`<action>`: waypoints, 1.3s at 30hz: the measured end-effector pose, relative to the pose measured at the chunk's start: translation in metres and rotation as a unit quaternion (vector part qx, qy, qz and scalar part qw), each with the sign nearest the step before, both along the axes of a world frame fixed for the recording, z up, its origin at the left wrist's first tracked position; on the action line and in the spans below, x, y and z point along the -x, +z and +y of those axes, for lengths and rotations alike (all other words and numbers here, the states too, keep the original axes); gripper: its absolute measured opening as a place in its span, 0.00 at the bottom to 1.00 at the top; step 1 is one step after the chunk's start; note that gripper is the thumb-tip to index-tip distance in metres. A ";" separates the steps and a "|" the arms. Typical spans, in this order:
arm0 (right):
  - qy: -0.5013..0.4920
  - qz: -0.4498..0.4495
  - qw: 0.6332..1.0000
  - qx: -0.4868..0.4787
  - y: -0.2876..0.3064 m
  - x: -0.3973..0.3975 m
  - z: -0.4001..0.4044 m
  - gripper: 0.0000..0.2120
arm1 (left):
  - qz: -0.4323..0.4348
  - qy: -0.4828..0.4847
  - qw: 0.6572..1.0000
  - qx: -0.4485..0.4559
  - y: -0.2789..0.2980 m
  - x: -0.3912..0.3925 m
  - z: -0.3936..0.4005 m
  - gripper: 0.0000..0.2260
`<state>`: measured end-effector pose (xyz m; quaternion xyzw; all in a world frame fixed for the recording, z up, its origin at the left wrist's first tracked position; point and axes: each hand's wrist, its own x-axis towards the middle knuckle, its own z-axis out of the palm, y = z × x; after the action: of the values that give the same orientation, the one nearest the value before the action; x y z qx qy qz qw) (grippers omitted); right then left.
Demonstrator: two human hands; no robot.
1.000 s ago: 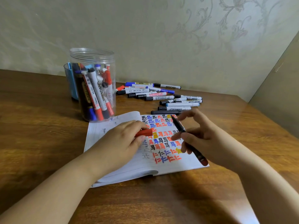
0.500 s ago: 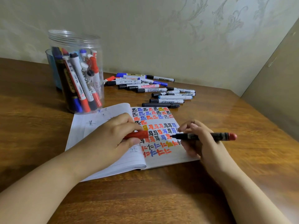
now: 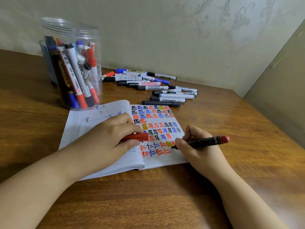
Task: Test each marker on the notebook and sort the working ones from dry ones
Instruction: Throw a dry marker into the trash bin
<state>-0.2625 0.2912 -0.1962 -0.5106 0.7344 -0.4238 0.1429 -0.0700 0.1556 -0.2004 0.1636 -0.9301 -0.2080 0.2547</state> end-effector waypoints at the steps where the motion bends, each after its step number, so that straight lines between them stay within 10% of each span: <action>1: 0.002 0.003 1.000 -0.003 0.000 0.000 0.000 0.15 | -0.003 -0.001 1.000 -0.004 0.000 0.000 0.000 0.19; 15: 0.014 -0.018 1.000 -0.010 0.001 0.000 0.004 0.17 | -0.009 0.009 1.000 -0.013 0.003 0.000 0.002 0.21; 39: 0.025 -0.335 0.932 0.136 0.030 -0.051 -0.052 0.13 | 0.068 0.101 0.992 -0.041 0.013 -0.005 -0.009 0.09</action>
<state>-0.2116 0.2393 -0.1667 -0.3718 0.5661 -0.6621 0.3208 -0.0648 0.1464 -0.1878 0.2529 -0.8801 -0.2294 0.3299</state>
